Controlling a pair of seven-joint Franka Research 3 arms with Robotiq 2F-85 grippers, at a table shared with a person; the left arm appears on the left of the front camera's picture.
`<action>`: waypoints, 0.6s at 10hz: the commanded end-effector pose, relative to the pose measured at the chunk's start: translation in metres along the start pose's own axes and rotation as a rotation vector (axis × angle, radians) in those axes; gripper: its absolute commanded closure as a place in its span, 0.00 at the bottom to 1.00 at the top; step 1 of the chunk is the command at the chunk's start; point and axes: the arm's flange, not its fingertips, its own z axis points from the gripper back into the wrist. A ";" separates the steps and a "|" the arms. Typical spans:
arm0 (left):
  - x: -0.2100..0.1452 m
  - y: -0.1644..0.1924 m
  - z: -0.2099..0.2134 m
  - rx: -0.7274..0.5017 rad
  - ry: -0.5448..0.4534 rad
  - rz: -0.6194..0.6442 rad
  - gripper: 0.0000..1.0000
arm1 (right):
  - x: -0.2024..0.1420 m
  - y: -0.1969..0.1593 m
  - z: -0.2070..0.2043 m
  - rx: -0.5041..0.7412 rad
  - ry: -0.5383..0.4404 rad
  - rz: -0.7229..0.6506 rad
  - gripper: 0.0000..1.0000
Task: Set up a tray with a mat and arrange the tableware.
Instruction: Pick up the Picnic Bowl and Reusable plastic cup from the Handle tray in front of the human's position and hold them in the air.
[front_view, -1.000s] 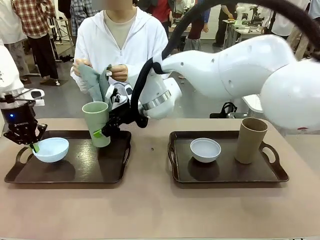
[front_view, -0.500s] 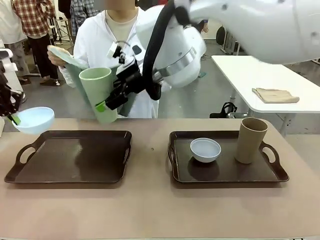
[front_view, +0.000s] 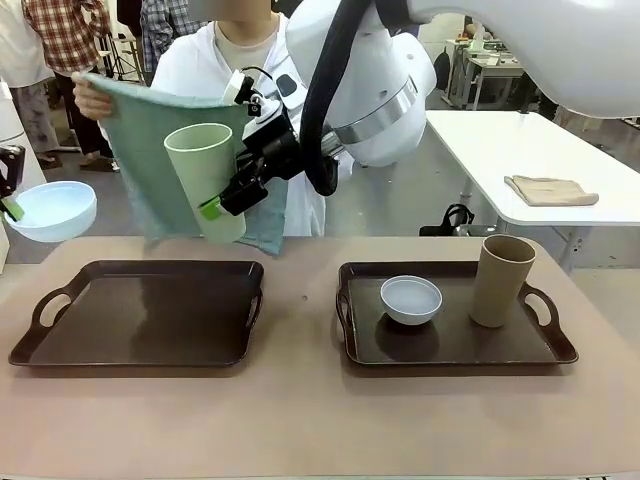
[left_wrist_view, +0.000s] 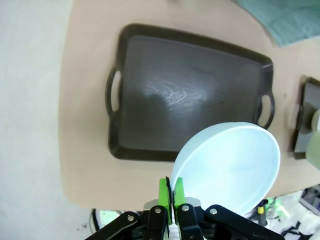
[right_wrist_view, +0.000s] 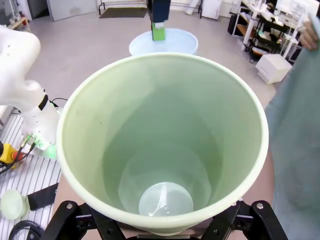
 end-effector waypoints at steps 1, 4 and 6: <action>-0.003 -0.009 -0.001 -0.016 0.024 -0.005 1.00 | -0.014 -0.007 -0.003 0.008 -0.021 -0.065 0.34; -0.004 -0.007 0.000 -0.004 0.011 -0.012 1.00 | -0.007 -0.004 -0.002 0.002 0.003 -0.019 0.34; -0.004 -0.007 0.000 -0.004 0.011 -0.012 1.00 | -0.007 -0.004 -0.002 0.002 0.003 -0.019 0.34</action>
